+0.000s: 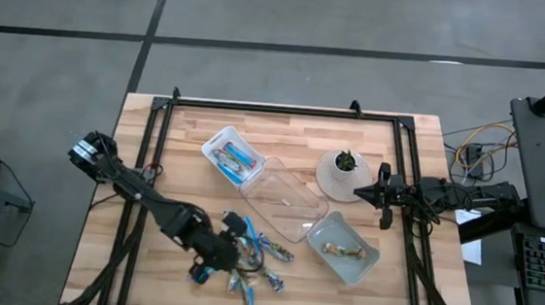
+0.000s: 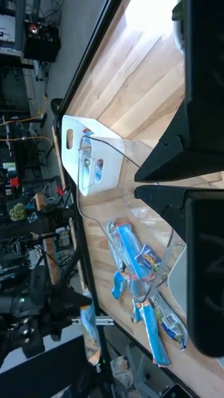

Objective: Pick and place Granola Bars by type
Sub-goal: Put the orange granola bar into the gray bin

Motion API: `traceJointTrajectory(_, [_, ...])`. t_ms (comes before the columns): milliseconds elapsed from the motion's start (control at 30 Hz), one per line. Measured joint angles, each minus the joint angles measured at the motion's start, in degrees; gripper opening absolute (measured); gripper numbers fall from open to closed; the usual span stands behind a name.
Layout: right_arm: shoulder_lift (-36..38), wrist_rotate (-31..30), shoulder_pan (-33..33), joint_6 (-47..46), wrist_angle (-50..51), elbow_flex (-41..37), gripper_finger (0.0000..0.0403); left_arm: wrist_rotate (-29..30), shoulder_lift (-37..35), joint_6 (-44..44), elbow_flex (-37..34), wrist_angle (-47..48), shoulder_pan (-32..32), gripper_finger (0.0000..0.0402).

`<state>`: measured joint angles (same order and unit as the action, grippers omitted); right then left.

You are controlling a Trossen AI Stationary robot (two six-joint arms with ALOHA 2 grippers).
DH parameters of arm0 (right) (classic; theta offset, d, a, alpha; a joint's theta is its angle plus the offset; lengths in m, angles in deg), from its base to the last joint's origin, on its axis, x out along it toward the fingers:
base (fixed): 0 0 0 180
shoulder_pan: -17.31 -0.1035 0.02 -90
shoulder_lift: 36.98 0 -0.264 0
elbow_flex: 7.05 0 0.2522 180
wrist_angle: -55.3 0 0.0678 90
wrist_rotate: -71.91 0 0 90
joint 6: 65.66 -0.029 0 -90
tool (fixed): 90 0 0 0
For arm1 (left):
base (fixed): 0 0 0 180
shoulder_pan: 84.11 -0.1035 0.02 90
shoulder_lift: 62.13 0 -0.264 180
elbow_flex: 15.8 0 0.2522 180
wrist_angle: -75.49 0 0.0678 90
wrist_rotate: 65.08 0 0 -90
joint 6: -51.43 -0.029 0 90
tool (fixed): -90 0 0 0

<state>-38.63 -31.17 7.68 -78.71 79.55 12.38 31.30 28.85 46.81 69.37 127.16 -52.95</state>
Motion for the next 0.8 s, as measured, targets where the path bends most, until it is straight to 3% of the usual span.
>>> traceJointTrajectory(567, [0.0, 0.0, 0.0, 0.0, 0.0, 0.0, 0.0013, 0.0, 15.0, -7.8, 23.7, 0.0, -8.6, 0.0085])
traceJointTrajectory(800, [0.0, 0.0, 0.0, 0.0, 0.0, 0.0, 0.0013, -0.1, 17.0, -8.8, 27.4, -1.1, -11.9, 0.0085])
